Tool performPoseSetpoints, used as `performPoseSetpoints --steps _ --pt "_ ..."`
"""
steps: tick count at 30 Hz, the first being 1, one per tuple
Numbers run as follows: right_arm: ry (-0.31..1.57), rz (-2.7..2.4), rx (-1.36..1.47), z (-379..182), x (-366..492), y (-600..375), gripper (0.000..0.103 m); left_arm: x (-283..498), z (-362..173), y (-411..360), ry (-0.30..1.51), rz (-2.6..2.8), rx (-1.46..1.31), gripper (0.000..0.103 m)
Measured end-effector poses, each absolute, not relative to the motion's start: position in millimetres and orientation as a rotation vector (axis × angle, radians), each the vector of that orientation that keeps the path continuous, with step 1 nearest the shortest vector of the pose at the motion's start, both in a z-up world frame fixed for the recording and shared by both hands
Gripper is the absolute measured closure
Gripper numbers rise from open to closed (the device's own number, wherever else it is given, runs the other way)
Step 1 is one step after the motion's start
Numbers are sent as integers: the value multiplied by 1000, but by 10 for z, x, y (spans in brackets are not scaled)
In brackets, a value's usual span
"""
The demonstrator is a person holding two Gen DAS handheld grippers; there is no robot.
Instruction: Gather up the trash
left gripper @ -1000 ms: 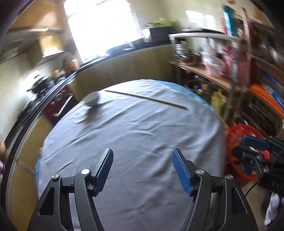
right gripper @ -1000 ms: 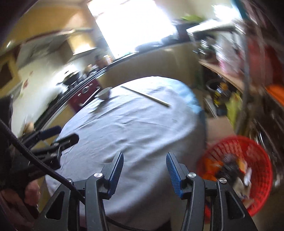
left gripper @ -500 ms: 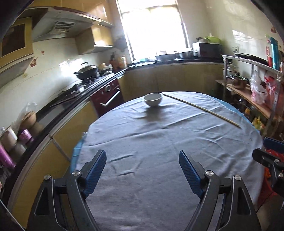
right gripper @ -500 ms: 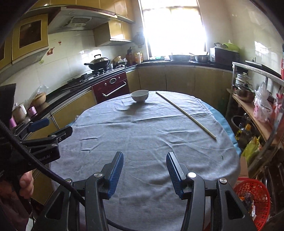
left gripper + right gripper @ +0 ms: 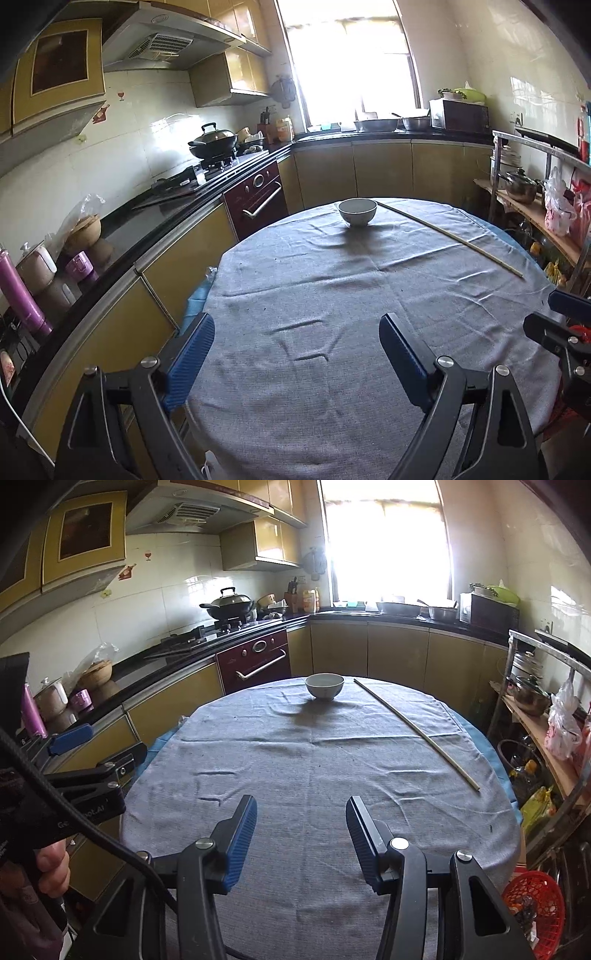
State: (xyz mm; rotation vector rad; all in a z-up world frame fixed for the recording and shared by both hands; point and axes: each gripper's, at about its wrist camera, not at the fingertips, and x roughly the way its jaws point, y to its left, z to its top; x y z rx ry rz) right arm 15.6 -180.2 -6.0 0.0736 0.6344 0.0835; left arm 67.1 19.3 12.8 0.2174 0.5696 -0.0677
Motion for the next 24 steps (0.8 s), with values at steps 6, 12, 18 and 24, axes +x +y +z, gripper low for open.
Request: performPoseSetpoints --steps 6,12,18,24 --pt "634 79 71 -52 188 -1711 49 662 172 314 586 -86 184 12" --pt "626 70 85 -32 209 -1697 49 662 232 364 590 -102 161 12" --pt "626 57 102 -48 246 -1702 49 679 249 390 590 -105 166 12" --pt "628 58 119 -60 303 -1693 49 713 242 422 599 -102 170 12"
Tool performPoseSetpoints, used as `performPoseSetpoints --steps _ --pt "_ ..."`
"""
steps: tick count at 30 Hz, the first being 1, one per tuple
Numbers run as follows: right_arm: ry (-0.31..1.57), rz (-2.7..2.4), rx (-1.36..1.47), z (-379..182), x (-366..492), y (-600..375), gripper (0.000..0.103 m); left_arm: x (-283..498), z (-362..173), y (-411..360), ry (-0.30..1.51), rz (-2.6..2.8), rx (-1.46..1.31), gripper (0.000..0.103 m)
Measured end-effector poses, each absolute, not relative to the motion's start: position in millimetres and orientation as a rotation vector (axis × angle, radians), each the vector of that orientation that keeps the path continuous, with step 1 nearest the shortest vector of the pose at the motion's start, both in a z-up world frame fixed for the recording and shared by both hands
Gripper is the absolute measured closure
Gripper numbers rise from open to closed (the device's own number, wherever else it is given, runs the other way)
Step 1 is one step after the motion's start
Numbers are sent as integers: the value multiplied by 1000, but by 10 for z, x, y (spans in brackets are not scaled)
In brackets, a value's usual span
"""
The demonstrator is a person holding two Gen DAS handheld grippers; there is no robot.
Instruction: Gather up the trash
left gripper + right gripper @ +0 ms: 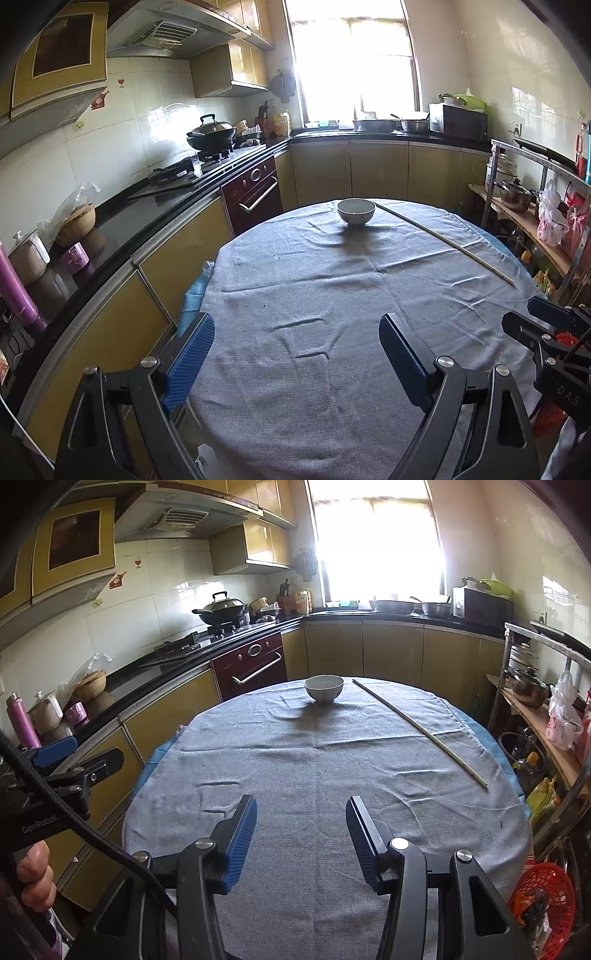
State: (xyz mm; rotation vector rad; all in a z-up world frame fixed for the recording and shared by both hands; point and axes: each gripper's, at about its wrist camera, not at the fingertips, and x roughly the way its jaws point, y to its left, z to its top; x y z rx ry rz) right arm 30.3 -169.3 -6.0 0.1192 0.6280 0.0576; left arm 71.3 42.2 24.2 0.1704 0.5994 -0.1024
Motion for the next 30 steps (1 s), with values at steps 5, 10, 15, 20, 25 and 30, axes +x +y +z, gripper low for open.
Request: performPoseSetpoints --steps 5,10,15,20,25,30 --pt "626 54 132 -54 339 -1703 49 739 245 427 603 -102 175 12" --pt "623 48 143 -50 359 -1716 49 742 256 426 603 -104 177 12" --pt "626 43 157 -67 368 -1738 49 746 266 433 601 -104 181 12" --pt "625 41 158 -67 368 -1732 49 744 269 440 600 -103 180 12" --pt "623 41 158 -62 362 -1733 49 745 272 442 601 -105 180 12" --pt "625 43 157 -58 365 -1721 49 740 276 447 600 -107 182 12"
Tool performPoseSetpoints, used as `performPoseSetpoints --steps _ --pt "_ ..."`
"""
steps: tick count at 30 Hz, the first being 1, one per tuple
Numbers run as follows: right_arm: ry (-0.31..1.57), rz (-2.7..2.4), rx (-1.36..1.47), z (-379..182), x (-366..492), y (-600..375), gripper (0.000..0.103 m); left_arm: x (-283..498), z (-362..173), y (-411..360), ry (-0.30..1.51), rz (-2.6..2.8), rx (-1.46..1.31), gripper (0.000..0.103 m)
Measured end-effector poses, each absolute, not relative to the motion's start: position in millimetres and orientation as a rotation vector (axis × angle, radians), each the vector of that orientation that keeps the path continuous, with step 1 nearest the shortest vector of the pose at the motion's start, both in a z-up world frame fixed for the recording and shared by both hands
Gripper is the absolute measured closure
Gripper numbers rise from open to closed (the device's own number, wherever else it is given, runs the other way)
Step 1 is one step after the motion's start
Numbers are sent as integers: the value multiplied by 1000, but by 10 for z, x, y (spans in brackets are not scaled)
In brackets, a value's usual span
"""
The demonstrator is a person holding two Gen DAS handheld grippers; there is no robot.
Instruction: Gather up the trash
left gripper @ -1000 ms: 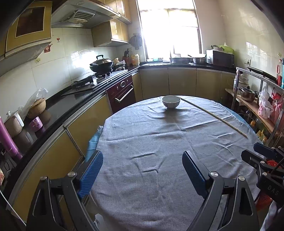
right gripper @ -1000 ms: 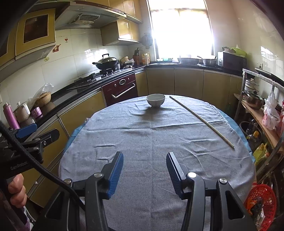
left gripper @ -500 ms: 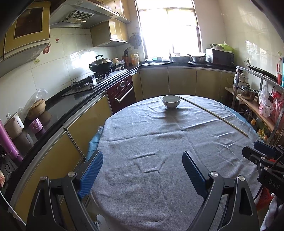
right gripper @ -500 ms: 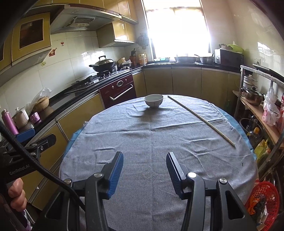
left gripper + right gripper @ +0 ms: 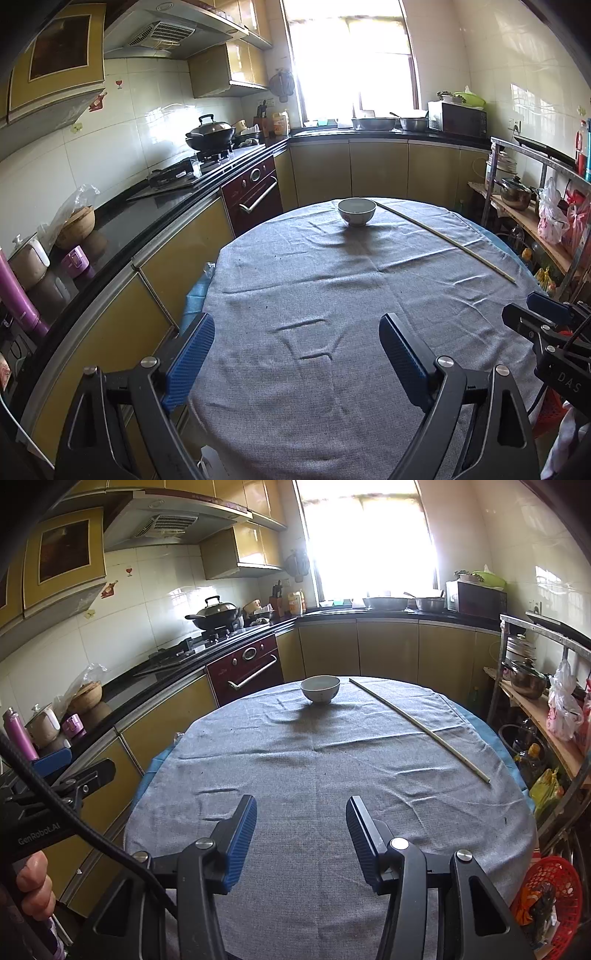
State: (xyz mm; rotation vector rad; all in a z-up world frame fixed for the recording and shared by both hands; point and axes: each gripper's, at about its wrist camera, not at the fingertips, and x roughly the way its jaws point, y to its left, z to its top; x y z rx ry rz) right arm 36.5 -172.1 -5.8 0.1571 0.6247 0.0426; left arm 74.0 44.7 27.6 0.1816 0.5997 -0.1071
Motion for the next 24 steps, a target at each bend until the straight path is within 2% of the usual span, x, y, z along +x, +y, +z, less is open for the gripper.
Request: performPoseSetpoints --steps 24 --pt "623 42 162 -47 366 -1707 49 705 315 406 594 -122 192 12"
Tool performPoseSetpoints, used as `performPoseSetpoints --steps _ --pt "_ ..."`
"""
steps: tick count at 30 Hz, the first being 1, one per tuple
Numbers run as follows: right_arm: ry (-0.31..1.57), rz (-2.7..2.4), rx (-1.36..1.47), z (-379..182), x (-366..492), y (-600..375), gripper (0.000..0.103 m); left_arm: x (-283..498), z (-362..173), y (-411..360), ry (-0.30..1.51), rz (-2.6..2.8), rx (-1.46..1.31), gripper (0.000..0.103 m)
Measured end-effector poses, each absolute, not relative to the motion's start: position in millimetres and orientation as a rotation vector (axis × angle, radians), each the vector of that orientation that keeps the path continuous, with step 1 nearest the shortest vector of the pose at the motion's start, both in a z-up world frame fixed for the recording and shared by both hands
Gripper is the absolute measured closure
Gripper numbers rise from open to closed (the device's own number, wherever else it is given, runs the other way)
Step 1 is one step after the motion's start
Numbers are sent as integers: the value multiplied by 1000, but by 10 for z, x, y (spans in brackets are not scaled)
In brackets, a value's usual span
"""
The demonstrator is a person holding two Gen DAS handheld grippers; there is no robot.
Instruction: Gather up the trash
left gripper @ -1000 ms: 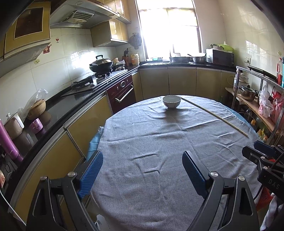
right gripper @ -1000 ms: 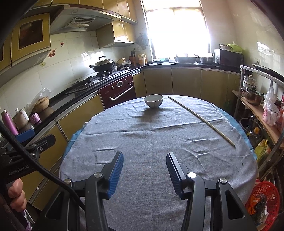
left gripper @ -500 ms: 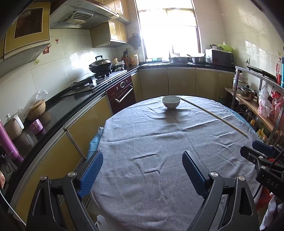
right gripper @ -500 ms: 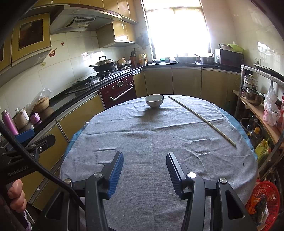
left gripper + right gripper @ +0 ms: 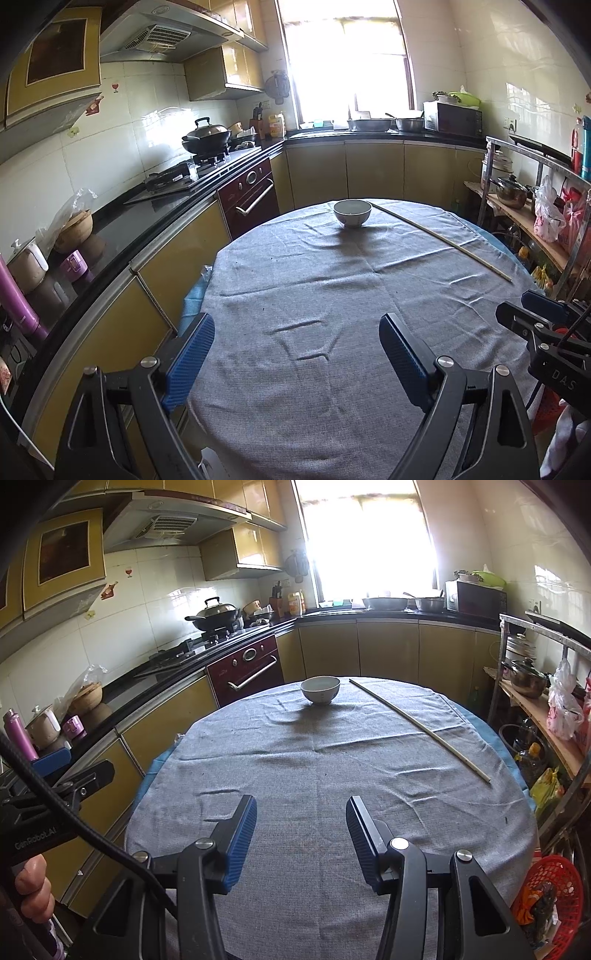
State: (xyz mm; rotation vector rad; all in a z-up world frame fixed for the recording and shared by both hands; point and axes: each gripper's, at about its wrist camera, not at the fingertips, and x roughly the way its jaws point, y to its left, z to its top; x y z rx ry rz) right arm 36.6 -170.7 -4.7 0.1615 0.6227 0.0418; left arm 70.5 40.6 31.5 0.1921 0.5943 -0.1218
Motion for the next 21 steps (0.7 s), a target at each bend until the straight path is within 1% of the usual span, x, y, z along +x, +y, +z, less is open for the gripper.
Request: performPoseSetpoints --steps 21 --pt "613 34 178 -49 325 -1797 49 681 338 347 590 -131 203 12"
